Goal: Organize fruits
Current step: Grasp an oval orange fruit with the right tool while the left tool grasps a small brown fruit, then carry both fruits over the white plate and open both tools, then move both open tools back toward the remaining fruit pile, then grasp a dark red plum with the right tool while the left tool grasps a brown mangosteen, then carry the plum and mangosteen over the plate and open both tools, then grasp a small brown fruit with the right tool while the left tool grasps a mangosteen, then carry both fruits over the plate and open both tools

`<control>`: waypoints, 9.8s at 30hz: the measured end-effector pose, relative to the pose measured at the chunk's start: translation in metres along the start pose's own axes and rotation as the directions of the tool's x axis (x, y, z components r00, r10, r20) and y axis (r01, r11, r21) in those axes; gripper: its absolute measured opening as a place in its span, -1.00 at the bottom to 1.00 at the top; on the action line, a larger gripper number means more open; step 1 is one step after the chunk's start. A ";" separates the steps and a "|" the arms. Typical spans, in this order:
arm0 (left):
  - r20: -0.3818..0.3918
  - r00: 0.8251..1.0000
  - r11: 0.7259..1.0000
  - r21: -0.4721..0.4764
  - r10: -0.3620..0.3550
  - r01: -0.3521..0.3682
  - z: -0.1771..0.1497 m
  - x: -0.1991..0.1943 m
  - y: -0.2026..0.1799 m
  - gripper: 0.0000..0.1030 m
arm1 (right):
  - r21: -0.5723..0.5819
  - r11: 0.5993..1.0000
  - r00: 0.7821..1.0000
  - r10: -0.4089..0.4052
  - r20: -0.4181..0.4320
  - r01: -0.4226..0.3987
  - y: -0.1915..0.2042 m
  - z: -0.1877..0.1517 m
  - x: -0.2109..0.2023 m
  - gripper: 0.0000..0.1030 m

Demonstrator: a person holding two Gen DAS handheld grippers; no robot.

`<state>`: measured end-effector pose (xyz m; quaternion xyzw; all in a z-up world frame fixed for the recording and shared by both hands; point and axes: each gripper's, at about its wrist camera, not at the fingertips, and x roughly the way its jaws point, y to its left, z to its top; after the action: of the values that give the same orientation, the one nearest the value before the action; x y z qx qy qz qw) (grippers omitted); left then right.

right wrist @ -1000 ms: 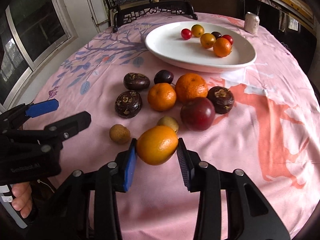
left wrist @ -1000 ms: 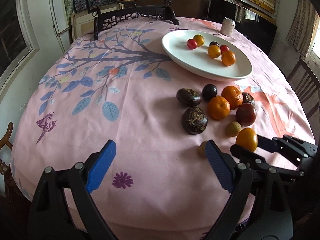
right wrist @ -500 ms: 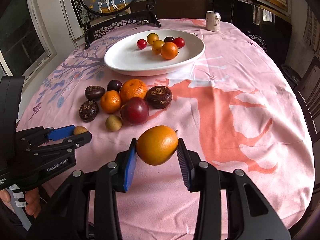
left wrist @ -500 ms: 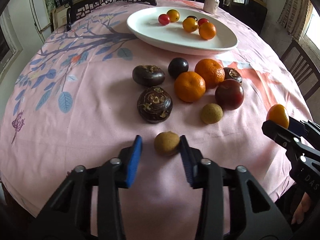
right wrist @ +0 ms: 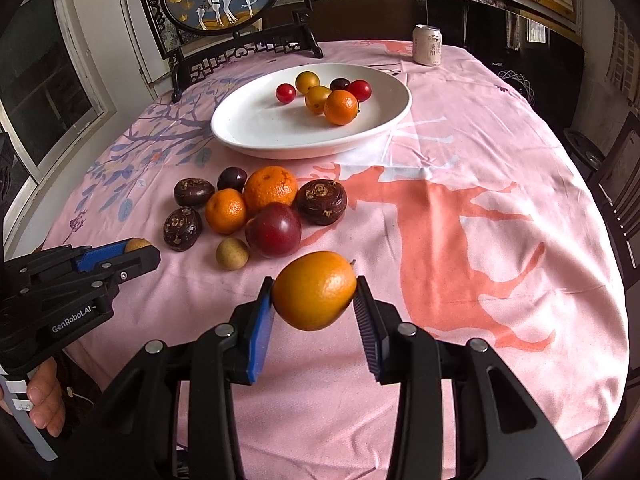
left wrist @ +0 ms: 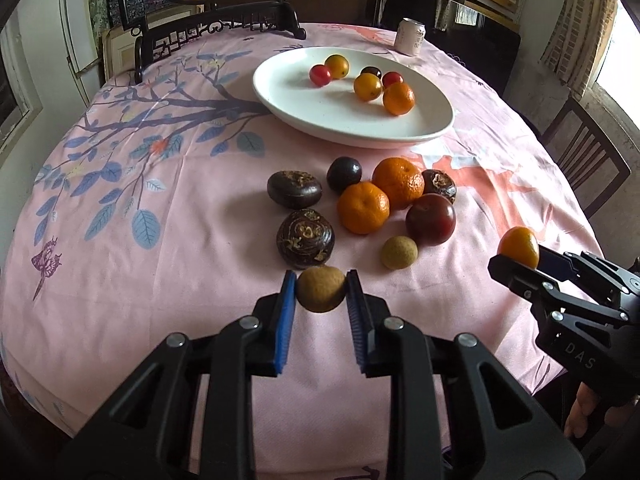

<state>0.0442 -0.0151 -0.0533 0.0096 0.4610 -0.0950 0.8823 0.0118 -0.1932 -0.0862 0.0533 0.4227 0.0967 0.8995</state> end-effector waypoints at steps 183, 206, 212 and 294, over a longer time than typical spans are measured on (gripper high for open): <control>0.097 0.994 0.998 -0.059 0.044 -0.038 0.090 -0.003 0.014 0.86 | -0.094 0.991 0.992 -0.089 0.092 0.097 0.013 0.082 0.004 0.41; 0.050 0.991 0.987 -0.103 0.126 -0.120 0.021 -0.013 0.051 0.88 | -0.096 0.994 0.999 -0.045 -0.014 0.044 0.029 0.028 0.007 0.41; 0.034 0.989 0.986 -0.095 0.143 -0.140 0.017 -0.006 0.053 0.88 | -0.148 0.988 0.997 0.039 -0.074 -0.050 0.057 0.022 0.039 0.41; 0.140 0.990 0.999 -0.018 0.033 -0.031 0.129 0.004 0.014 0.82 | -0.136 0.990 0.999 -0.039 0.032 0.043 -0.014 0.105 0.023 0.06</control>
<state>0.1541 -0.0156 0.0164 0.0034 0.3982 -0.0778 0.9140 0.1090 -0.2029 -0.0391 -0.0157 0.4029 0.1059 0.9090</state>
